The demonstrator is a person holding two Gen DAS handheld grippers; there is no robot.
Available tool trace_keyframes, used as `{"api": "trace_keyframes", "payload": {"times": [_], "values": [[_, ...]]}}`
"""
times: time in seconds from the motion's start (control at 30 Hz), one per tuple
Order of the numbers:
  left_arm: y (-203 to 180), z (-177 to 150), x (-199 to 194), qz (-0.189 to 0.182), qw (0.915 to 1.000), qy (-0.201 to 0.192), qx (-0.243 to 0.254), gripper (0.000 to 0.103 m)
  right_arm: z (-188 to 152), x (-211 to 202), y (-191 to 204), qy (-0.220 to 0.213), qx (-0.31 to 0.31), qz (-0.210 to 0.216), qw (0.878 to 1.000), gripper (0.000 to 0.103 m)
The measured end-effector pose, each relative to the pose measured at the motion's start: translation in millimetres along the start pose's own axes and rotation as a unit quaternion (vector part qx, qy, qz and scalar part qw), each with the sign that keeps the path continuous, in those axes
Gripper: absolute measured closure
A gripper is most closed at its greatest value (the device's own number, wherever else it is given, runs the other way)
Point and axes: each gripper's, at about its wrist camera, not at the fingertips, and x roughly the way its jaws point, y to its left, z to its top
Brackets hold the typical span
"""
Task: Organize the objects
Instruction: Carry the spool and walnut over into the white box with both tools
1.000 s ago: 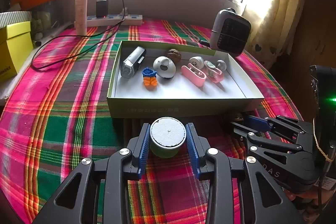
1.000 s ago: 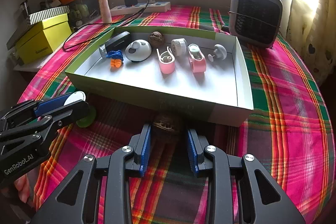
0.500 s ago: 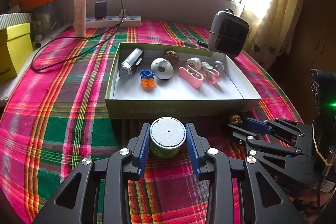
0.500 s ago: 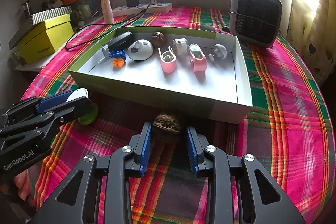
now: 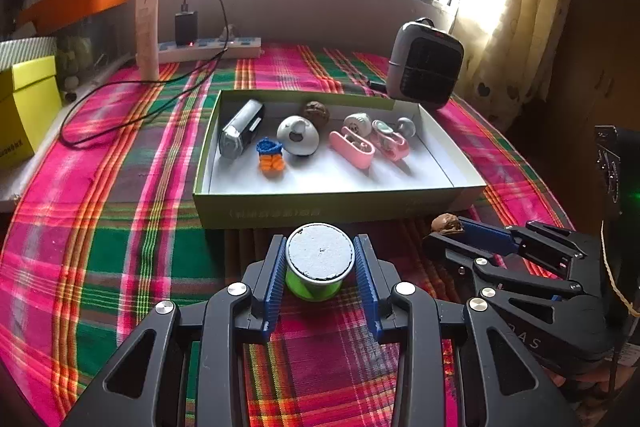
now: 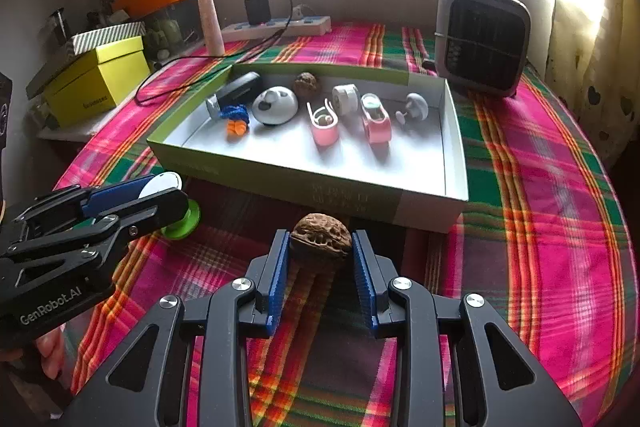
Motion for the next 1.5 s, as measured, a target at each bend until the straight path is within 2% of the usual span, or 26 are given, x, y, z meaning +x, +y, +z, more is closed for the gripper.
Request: {"api": "trace_keyframes", "payload": {"times": [0.97, 1.5], "values": [[-7.4, 34.0, -10.6, -0.004, 0.9995, -0.027, 0.013, 0.071, 29.8, -19.2, -9.5, -0.037, 0.000, 0.006, 0.999, 0.071], [-5.2, 60.9, 11.5, -0.003, 0.9995, -0.023, 0.020, 0.071, 51.9, -3.4, -23.8, -0.039, 0.010, 0.000, 0.999, 0.071]]}}
